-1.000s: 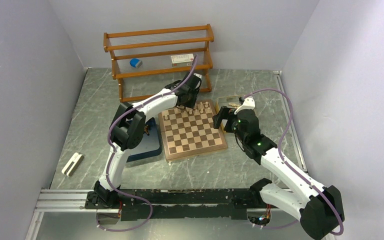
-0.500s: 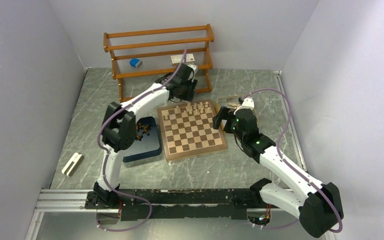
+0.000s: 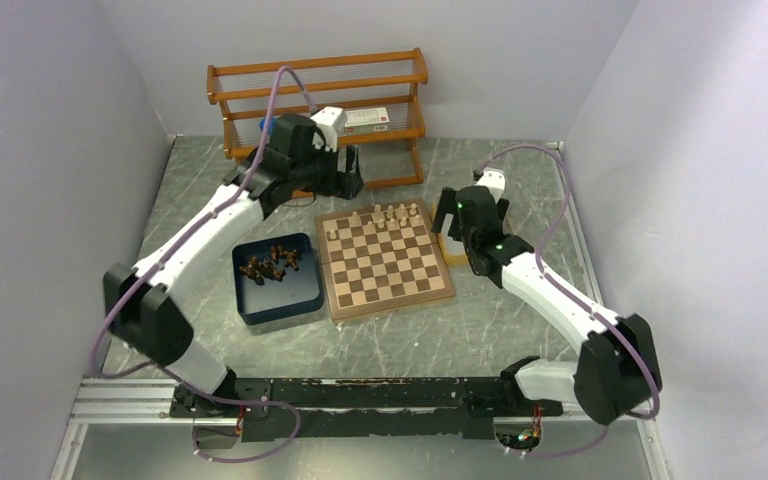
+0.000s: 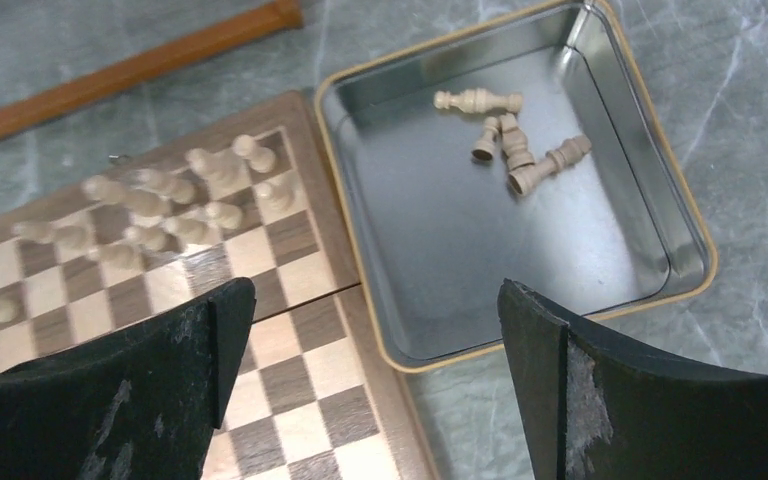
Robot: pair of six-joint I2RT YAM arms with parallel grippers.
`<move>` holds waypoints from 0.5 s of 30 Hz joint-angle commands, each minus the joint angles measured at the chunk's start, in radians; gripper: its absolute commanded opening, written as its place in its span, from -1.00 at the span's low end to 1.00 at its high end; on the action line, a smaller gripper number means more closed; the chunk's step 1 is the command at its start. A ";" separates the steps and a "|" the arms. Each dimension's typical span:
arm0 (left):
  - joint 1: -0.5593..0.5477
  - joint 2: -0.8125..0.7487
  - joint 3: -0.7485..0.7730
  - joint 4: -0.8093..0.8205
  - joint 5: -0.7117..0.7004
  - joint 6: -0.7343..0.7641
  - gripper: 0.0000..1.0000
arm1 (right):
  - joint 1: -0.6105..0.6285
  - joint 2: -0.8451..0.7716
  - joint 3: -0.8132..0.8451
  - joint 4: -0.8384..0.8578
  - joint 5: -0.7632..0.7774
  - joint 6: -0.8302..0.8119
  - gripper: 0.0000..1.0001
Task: Set up the chess pieces on the board
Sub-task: Pick up the chess piece from the storage box.
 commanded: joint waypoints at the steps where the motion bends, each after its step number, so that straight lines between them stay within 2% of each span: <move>1: -0.006 -0.158 -0.152 -0.012 0.080 0.014 0.76 | -0.038 0.100 0.031 0.064 0.005 -0.005 0.87; 6: -0.006 -0.358 -0.348 -0.006 0.047 0.027 0.80 | -0.037 0.149 0.046 0.141 -0.237 -0.068 0.37; 10: -0.006 -0.487 -0.517 0.005 -0.034 0.042 0.80 | -0.030 0.150 0.028 0.217 -0.388 -0.091 0.10; 12: -0.006 -0.530 -0.568 0.011 -0.043 0.044 0.79 | -0.030 0.160 0.039 0.203 -0.374 -0.087 0.02; 15: -0.006 -0.572 -0.596 0.001 -0.023 0.054 0.78 | -0.032 0.174 0.066 0.152 -0.233 -0.067 0.00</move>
